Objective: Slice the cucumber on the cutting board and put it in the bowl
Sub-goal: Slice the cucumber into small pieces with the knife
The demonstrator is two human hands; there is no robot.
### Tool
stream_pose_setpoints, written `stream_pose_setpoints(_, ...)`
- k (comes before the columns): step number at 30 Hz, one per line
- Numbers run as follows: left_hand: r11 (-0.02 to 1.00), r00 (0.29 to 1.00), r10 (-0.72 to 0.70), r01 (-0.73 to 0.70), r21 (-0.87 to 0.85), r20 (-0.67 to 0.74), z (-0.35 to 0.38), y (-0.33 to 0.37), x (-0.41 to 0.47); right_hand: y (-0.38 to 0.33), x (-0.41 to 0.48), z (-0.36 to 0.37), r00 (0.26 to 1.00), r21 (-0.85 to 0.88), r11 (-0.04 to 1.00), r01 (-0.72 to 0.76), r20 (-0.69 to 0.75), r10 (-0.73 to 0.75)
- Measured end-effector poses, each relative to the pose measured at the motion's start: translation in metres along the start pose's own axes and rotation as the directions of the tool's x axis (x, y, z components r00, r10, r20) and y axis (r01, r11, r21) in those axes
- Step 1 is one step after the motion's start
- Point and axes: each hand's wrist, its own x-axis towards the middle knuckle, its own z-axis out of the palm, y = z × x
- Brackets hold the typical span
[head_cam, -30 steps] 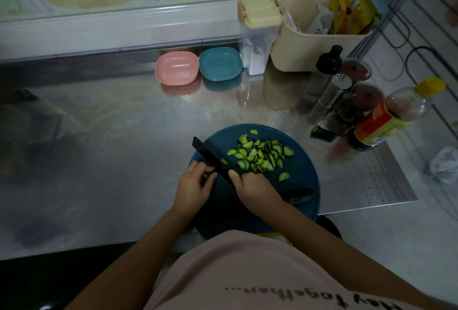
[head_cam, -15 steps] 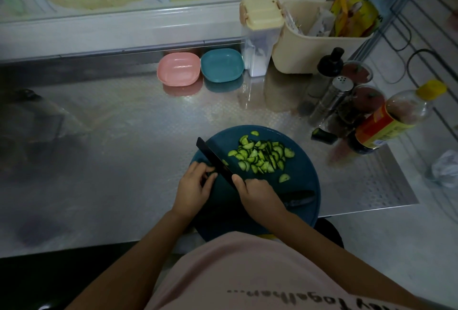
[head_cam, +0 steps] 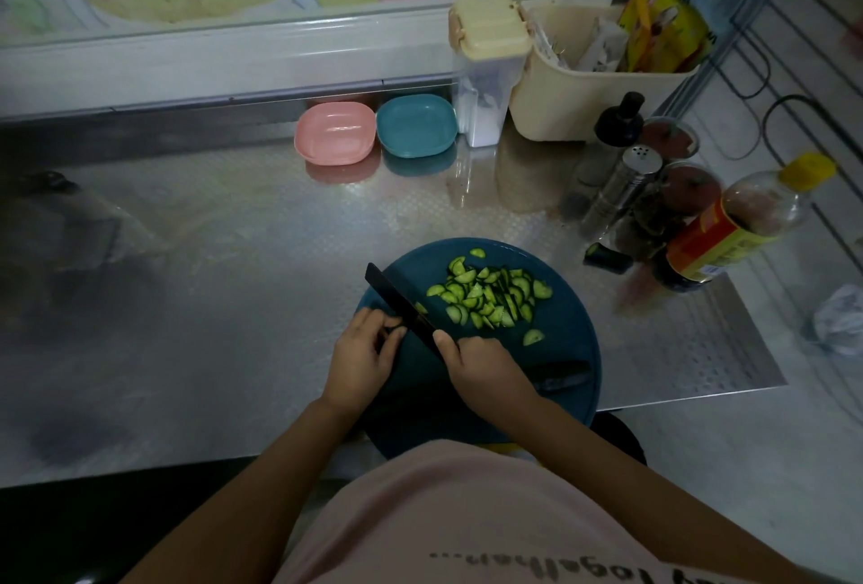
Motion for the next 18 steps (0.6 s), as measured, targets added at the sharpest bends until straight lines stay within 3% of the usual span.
stream_pose_setpoints(7, 1.0, 1.0, -0.01, 0.01, -0.008, 0.001, 0.0004, 0.003, -0.0001, 0.0029, 0.0017, 0.0081, 1.0, -0.092, 0.996, -0.001, -0.023, -0.001)
stream_pose_setpoints(9, 1.0, 1.0, -0.016, 0.016, -0.014, 0.0, -0.0002, 0.0042, -0.0003, 0.0019, -0.0016, 0.0063, 0.998, -0.096, 0.995, 0.006, -0.063, -0.012)
stream_pose_setpoints(15, 1.0, 1.0, 0.007, -0.007, -0.007, -0.005, -0.0019, 0.0063, 0.0, 0.0047, -0.0019, 0.0058, 0.998, -0.063, 0.996, 0.07, -0.005, -0.07)
stream_pose_setpoints(18, 1.0, 1.0, 0.006, -0.006, 0.0, -0.004, -0.0026, 0.0069, -0.0005, 0.0033, -0.005, 0.0036, 0.999, -0.031, 0.999, 0.035, -0.017, -0.035)
